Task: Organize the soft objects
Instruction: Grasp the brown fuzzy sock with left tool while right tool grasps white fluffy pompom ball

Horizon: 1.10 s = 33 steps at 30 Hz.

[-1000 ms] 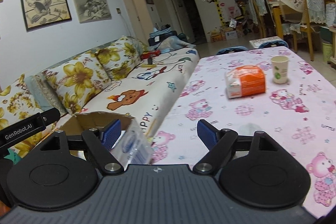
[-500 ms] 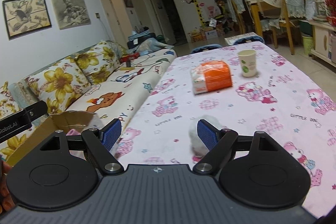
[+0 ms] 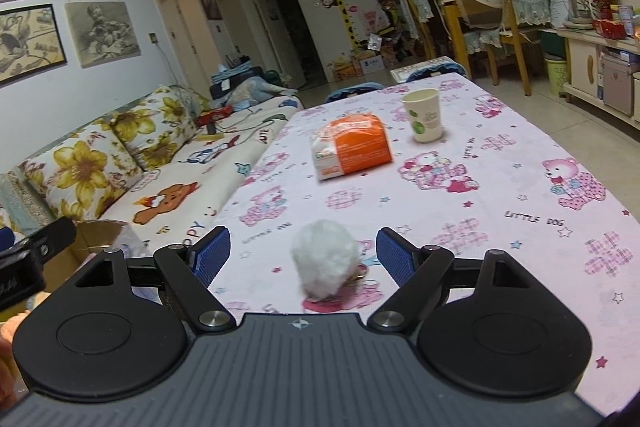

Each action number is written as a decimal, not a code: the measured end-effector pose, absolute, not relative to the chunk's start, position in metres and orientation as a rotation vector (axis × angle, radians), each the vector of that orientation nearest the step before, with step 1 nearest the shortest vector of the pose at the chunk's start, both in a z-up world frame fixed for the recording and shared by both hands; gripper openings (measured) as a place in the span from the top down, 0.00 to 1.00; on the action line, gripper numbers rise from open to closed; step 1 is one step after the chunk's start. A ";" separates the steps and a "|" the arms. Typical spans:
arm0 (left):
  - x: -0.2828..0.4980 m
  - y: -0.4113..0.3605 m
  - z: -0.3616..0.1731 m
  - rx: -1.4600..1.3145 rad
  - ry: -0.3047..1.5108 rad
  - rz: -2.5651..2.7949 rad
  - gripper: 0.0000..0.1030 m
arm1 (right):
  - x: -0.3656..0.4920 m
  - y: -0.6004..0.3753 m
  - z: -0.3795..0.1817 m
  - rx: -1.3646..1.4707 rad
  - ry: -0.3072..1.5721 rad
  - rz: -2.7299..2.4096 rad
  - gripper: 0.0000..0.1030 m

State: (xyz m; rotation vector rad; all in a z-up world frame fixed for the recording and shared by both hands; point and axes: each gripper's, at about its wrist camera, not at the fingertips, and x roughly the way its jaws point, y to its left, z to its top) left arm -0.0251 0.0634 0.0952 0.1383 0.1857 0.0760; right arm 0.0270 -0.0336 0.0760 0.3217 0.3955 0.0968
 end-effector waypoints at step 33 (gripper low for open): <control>-0.005 0.021 0.015 0.160 0.528 0.128 0.05 | 0.090 -0.015 0.040 0.283 0.542 0.161 0.00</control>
